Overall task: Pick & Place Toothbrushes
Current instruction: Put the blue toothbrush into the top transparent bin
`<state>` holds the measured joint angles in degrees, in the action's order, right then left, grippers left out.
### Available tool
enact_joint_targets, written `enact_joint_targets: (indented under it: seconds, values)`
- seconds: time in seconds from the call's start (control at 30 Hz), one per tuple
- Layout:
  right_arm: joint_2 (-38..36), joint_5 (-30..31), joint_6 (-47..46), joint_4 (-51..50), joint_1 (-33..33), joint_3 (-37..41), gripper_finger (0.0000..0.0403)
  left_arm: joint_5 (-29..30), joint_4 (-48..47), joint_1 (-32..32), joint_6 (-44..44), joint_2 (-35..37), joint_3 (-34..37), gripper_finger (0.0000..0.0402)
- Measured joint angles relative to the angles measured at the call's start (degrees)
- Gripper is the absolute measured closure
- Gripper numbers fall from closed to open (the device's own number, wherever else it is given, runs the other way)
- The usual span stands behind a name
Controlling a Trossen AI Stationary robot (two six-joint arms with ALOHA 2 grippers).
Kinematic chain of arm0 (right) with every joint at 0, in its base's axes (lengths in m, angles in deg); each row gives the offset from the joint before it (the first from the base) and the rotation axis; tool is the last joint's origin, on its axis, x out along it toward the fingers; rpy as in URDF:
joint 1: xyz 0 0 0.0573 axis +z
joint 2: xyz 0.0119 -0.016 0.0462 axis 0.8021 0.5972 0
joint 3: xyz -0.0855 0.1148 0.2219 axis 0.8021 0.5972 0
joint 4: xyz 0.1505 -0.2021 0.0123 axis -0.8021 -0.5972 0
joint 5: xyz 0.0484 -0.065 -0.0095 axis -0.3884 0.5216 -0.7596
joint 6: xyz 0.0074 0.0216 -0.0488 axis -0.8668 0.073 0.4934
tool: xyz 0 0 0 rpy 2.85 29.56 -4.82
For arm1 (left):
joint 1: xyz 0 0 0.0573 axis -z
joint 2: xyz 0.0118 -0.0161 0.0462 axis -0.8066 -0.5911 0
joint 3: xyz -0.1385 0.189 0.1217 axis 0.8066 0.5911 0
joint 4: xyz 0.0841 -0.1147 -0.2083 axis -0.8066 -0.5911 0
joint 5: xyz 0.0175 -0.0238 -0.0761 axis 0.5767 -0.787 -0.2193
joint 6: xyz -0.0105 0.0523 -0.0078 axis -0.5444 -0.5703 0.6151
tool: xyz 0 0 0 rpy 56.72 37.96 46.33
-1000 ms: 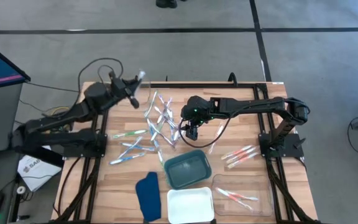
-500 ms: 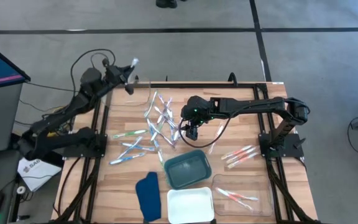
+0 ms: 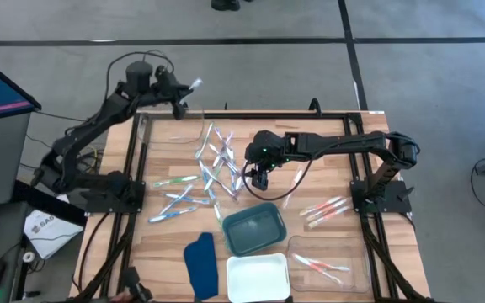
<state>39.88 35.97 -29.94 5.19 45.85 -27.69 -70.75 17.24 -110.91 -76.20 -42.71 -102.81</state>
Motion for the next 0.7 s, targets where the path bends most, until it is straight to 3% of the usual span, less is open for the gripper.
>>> enact_joint_targets:
  seconds: [0.23,0.4,0.7]
  values:
    - [0.0,-0.02,0.13,-0.04,0.75,0.0,0.0187,0.73,-11.08,0.0,-10.66,-1.59,-3.78,0.0389]
    - [0.0,0.0,0.12,-0.02,1.08,0.0,0.0187,5.98,-17.84,0.0,-18.06,-1.74,-3.78,0.0389]
    - [0.0,0.0,0.13,-0.02,1.1,0.0,0.0187,3.83,-24.67,0.59,-18.43,-3.11,-3.75,0.0389]
